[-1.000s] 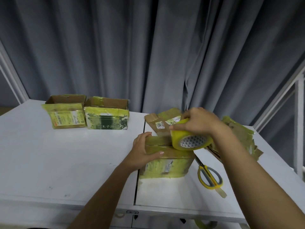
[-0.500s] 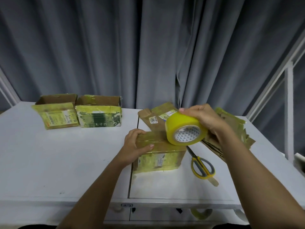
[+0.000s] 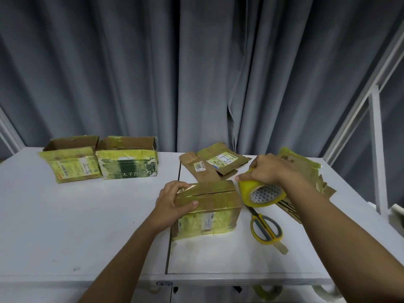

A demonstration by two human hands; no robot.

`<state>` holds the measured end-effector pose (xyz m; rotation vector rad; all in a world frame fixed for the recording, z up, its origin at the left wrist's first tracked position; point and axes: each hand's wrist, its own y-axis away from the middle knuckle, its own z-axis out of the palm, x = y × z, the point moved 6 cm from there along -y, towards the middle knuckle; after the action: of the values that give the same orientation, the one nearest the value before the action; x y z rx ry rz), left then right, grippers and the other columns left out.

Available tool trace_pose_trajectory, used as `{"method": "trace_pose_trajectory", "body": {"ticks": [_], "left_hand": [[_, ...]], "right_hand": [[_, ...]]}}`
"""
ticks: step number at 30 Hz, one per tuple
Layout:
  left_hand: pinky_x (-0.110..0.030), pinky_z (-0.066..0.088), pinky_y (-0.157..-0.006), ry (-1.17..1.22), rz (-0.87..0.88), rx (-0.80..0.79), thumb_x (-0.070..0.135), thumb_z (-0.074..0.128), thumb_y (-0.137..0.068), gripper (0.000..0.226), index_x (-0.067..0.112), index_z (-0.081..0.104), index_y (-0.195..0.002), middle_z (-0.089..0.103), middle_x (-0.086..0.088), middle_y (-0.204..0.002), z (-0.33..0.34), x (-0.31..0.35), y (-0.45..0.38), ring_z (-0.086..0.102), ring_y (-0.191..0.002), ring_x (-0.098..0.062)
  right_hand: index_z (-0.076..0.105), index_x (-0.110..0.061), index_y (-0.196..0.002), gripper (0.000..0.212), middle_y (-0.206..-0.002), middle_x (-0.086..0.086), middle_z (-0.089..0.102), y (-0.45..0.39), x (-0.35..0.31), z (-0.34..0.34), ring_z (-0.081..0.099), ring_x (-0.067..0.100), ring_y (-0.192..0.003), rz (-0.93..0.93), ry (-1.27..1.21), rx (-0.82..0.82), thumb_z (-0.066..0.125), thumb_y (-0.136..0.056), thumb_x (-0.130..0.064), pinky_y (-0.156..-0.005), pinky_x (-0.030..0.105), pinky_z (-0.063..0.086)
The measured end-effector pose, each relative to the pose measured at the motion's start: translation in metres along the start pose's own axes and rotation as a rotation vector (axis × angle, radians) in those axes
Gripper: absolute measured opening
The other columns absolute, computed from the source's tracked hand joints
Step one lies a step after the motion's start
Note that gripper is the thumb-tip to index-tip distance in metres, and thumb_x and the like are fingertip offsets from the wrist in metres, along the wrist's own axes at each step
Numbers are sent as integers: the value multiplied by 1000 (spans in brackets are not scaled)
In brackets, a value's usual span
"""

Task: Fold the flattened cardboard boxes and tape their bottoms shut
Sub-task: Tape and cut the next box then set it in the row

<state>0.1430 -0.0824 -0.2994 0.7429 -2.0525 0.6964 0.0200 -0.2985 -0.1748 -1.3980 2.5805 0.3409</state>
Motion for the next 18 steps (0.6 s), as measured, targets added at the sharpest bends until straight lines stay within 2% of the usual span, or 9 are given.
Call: {"method": "trace_pose_trajectory", "body": {"ticks": [3,6,8,11,14,18], "left_hand": [[-34,36,-104,4,-2,2,69,61,-60,51,48,49,-105,42,25,-117,0,-1,1,38,-115,1],[-36,37,-104,21,-11,3,69,61,-60,55,44,49,-108,43,23,-118,1,-2,2,39,-117,-2],[-36,38,-103,25,-15,-2,69,61,-61,58,41,49,-110,43,22,-119,1,-2,3,39,-116,-1],[-36,39,-102,15,-15,-1,69,61,-61,60,43,48,-112,43,23,-118,0,-2,3,38,-115,6],[-36,38,-104,15,-22,-21,70,60,-61,60,51,43,-115,39,28,-120,1,-1,3,34,-115,12],[-38,31,-107,-76,-53,-79,77,52,-61,70,64,27,-125,35,18,-127,2,1,2,35,-119,-3]], "right_hand": [[62,-22,-124,62,-128,5,59,-2,-3,0,54,23,-112,-9,33,-3,67,-77,-62,-77,26,36],[59,-24,-127,64,-129,2,57,-4,-4,2,53,23,-114,-4,96,-28,65,-77,-64,-78,27,36],[59,-27,-123,60,-119,-3,57,-4,-3,5,53,21,-110,-4,124,-44,65,-77,-64,-78,27,35],[60,-23,-110,58,-104,-7,54,-10,3,14,50,17,-93,11,133,-45,65,-73,-68,-78,29,41],[63,-18,-108,64,-103,-4,55,-13,8,21,51,16,-92,32,151,-43,64,-72,-71,-84,33,47],[67,-16,-108,65,-111,0,64,-15,8,28,55,18,-93,28,178,-44,62,-73,-71,-82,33,48]]}}
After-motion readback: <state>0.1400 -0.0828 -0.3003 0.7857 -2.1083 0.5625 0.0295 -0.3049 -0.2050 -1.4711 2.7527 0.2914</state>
